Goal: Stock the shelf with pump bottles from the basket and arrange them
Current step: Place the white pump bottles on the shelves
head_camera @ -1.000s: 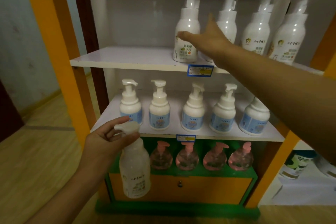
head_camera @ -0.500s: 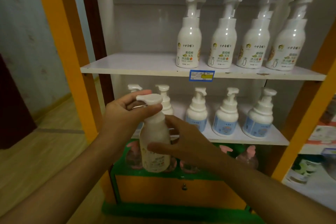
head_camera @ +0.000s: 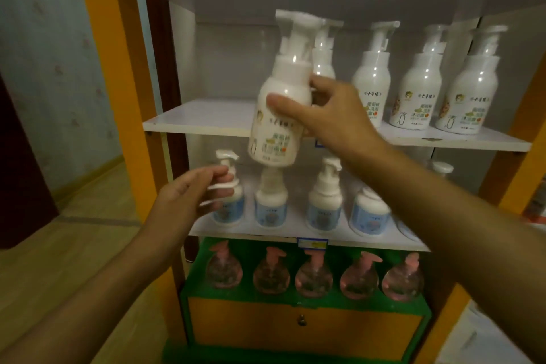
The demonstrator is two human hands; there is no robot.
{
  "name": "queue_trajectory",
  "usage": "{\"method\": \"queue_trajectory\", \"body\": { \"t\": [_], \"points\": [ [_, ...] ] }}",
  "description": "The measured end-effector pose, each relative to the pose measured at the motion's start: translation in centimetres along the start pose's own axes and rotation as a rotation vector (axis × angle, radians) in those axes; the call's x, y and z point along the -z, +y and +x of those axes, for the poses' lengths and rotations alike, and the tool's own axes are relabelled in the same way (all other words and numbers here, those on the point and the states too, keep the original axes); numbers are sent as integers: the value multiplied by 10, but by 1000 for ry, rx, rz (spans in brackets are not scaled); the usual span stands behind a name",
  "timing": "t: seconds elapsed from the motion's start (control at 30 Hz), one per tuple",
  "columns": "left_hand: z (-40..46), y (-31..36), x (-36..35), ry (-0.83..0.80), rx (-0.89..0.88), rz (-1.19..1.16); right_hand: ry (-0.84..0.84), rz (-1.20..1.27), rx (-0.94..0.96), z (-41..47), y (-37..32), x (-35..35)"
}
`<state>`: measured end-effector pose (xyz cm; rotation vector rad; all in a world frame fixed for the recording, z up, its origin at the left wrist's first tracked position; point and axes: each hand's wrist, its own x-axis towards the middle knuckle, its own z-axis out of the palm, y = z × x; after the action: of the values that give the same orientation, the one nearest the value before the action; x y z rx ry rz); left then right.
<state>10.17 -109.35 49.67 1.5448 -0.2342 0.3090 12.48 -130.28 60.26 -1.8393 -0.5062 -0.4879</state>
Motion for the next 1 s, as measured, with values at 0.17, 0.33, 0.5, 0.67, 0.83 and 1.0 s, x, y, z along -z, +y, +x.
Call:
{"method": "queue_trajectory", "body": {
  "t": [0.17,0.33,0.5,0.67,0.83,1.0],
  "points": [
    [-6,-8,-3,-53,71,45,-6,-57,-20,49,-17,-3],
    [-7,-7,-1,-122,76,87,-29,-157,-35,89,-6,-20],
    [-10,-8,6,-184,62,123,-55,-161,-98,112,4,-30],
    [-9,-14,8,-191,86,93,-49,-137,-156,119,17,-34],
    [-8,-22,9,-183,107,70,-59,-91,-116,124,24,-42],
    [-8,-27,6,-185,122,61,-40,-84,-102,126,35,-43]
  ]
}}
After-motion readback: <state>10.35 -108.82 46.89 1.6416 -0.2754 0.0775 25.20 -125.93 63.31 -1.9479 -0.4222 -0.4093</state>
